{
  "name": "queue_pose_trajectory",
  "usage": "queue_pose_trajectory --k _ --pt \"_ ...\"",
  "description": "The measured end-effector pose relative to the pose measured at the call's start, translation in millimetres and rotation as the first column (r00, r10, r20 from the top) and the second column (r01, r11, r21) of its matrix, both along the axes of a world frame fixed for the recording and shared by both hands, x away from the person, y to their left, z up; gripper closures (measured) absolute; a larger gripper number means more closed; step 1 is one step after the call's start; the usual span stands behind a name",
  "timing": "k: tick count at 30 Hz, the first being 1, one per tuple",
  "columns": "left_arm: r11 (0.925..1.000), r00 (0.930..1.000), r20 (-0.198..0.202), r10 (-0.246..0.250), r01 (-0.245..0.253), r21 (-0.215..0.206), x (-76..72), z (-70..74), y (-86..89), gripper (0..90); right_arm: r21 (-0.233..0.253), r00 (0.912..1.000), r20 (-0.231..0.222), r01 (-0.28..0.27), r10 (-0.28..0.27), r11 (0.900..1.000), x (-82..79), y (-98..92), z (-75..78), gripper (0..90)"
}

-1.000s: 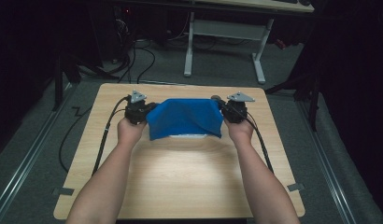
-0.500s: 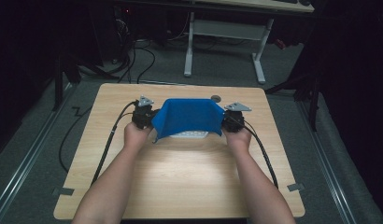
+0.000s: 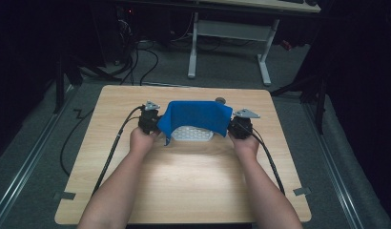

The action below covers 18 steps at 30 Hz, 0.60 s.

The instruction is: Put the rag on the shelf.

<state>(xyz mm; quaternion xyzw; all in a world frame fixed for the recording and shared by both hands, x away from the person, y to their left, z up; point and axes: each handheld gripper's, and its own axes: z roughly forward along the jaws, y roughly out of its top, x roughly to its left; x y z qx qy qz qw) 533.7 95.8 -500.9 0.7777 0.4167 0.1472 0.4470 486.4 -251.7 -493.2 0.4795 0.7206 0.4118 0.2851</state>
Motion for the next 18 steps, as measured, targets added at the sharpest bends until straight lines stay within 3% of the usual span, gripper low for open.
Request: queue_pose_trajectory --k 8,13,18 --pt "0.9989 0.9999 -0.016 -0.003 0.004 0.046 -1.5 -3.4 -1.0 75.0 0.006 0.9998 -0.013 0.014 -0.014 1.0 -3.8 -4.7 -4.5 88.4" --pt "0.9993 0.9992 0.019 0.035 -0.035 0.011 -5.3 4.3 4.3 64.1 0.001 0.9997 -0.015 0.017 -0.017 1.0 -5.6 -6.0 -4.3 87.1" --pt "0.9964 0.9954 0.045 0.085 -0.085 0.0 -10.8 12.5 18.2 56.1 0.014 0.9994 -0.007 0.035 -0.035 0.999 -11.0 -10.1 -1.9 78.1"
